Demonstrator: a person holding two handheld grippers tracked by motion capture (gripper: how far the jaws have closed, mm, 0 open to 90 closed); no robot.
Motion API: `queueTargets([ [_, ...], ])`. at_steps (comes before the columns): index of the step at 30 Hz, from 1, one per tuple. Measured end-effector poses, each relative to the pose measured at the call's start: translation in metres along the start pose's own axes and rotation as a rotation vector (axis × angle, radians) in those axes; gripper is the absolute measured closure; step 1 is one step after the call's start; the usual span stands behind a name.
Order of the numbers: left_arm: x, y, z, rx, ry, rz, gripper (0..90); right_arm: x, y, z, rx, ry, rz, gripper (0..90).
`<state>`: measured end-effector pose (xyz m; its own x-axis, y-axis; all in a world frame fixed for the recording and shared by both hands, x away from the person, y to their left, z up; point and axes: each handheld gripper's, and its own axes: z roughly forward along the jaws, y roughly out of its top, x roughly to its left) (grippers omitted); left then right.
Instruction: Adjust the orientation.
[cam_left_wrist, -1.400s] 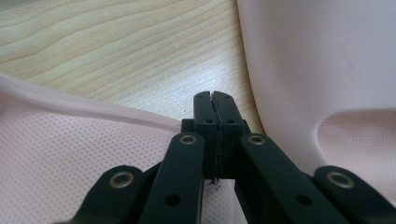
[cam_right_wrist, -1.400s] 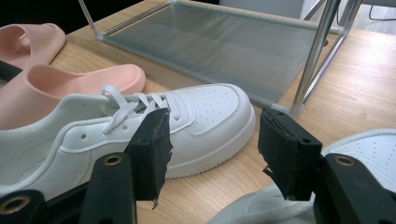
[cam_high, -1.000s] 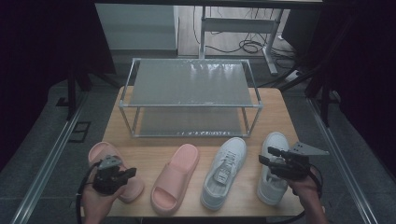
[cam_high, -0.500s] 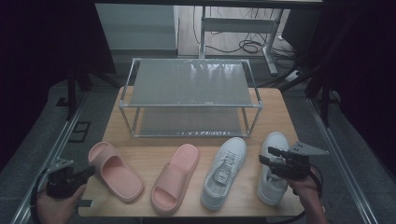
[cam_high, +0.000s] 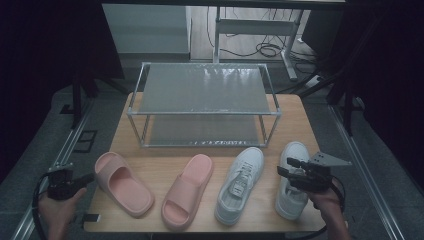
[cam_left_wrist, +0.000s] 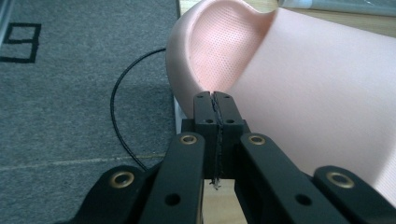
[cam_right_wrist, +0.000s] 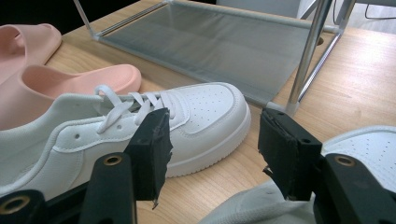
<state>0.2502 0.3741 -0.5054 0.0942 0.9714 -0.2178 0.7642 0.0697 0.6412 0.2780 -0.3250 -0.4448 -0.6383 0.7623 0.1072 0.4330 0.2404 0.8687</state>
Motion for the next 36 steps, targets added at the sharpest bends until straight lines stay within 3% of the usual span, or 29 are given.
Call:
queueTargets([
  [5,0.001,0.007,0.01,0.015,0.002,-0.009,90.0,0.002,0.001,0.0,0.005,-0.003,-0.011,44.8],
  [13,0.0,0.021,0.023,0.033,-0.009,0.025,90.0,0.001,0.0,0.001,0.006,-0.004,-0.005,44.8],
  [23,-0.017,0.035,0.04,0.047,-0.057,0.094,90.0,0.003,0.0,0.003,0.011,-0.001,-0.009,44.8],
  [36,-0.053,0.049,0.061,0.072,-0.112,0.172,90.0,0.001,0.0,0.002,0.006,-0.003,-0.01,44.8],
])
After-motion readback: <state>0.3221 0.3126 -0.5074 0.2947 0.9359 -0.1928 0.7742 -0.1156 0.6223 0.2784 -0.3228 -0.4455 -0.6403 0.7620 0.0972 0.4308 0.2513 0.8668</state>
